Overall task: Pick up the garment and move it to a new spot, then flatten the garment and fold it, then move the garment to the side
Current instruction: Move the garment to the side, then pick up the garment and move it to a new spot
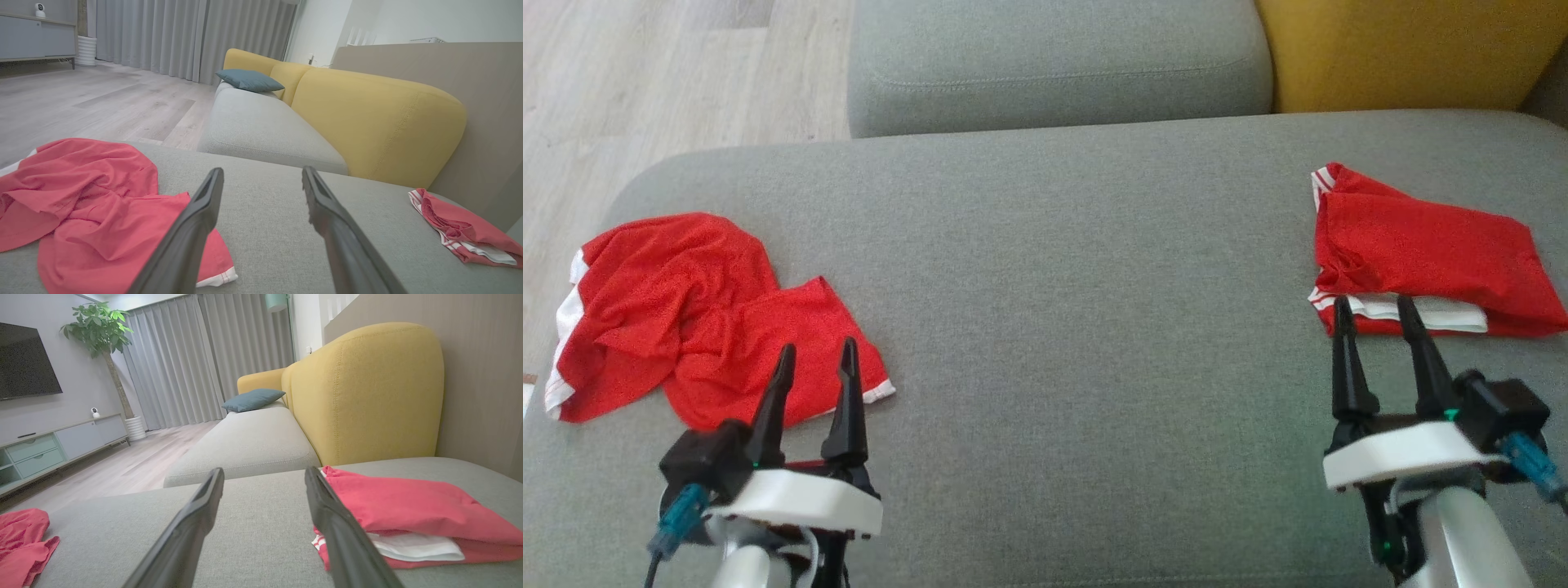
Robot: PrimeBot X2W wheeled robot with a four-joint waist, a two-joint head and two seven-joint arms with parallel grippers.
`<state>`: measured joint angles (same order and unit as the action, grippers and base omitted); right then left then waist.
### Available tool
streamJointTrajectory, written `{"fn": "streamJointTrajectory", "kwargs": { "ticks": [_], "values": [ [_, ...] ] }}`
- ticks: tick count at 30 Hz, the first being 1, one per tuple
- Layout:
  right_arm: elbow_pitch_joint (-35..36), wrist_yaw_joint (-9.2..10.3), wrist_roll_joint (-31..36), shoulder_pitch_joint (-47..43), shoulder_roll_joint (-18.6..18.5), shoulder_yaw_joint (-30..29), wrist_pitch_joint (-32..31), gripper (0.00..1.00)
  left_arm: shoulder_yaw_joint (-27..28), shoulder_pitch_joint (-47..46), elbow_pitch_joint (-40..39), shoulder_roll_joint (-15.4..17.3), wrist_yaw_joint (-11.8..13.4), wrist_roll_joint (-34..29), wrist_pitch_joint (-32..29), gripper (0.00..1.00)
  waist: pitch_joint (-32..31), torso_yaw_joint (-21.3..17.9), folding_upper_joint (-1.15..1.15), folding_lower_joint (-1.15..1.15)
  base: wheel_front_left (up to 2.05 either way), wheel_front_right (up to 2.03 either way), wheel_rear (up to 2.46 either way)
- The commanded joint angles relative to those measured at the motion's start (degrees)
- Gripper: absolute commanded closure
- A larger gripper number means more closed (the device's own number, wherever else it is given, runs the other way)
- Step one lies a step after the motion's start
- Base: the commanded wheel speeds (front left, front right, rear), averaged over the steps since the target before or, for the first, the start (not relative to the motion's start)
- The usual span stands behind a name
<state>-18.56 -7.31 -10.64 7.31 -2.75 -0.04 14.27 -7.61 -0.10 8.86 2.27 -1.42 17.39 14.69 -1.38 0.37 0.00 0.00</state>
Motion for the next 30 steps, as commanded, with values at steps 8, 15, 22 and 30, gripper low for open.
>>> {"fn": "streamJointTrajectory", "kwargs": {
  "ticks": [8, 15, 22, 30],
  "values": [
    [4.87, -0.18, -0.84, -2.75, -0.13, 1.92, 0.72, 0.00, 0.86, -0.11, -4.12, 0.61, 1.02, 0.32, 0.31, 0.00, -0.77, -0.45, 0.00, 0.00, 0.00, 0.00, 0.00],
    [5.10, -0.18, -0.64, -3.10, -0.13, 2.04, 0.73, 0.00, 0.99, -0.21, -4.55, 0.61, 0.95, 0.16, 0.31, 0.00, -0.42, -0.73, 0.00, 0.00, 0.00, 0.00, 0.00],
    [4.80, -0.18, -0.93, -3.16, -0.13, 1.88, 0.73, 0.00, 0.82, -0.30, -4.20, 0.61, 0.83, -0.11, 0.31, 0.00, -0.34, -0.86, 0.00, 0.00, 0.00, 0.00, 0.00],
    [4.66, -0.18, -1.10, -3.31, -0.13, 1.90, 0.73, 0.00, 0.57, -0.29, -4.09, 0.61, 0.67, -0.46, 0.31, 0.00, -0.32, -0.58, 0.00, 0.00, 0.00, 0.00, 0.00]
  ]
}}
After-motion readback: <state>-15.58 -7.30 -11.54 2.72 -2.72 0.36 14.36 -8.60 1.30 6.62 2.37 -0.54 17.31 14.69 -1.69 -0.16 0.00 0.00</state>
